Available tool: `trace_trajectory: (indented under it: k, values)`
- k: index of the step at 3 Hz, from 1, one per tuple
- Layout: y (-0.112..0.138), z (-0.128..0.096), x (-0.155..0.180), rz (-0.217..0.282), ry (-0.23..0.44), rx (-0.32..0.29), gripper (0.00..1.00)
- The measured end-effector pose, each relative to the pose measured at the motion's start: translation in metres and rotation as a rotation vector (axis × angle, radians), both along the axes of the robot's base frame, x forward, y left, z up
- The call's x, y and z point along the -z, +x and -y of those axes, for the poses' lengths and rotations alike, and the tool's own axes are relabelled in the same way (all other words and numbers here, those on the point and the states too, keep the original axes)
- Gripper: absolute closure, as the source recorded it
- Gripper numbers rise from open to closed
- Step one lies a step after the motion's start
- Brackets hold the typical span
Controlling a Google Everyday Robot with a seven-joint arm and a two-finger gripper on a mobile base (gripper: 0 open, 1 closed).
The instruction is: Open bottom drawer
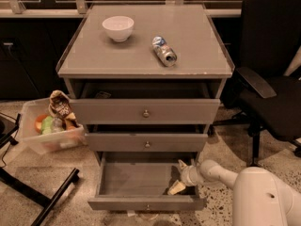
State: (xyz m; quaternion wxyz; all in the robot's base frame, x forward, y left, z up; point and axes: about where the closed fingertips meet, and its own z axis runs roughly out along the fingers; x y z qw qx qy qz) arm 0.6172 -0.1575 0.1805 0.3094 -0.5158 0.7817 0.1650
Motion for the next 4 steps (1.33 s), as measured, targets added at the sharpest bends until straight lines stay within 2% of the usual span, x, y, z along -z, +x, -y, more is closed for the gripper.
trace_trajectory:
  k: [1,2,4]
  values:
    - [-0.004,0.002,0.007,-0.007,0.003,0.018,0.10]
    - [-0.004,0.002,0.004,-0.007,0.003,0.018,0.28]
    - [-0.044,0.009,0.017,-0.034,-0.003,0.011,0.75]
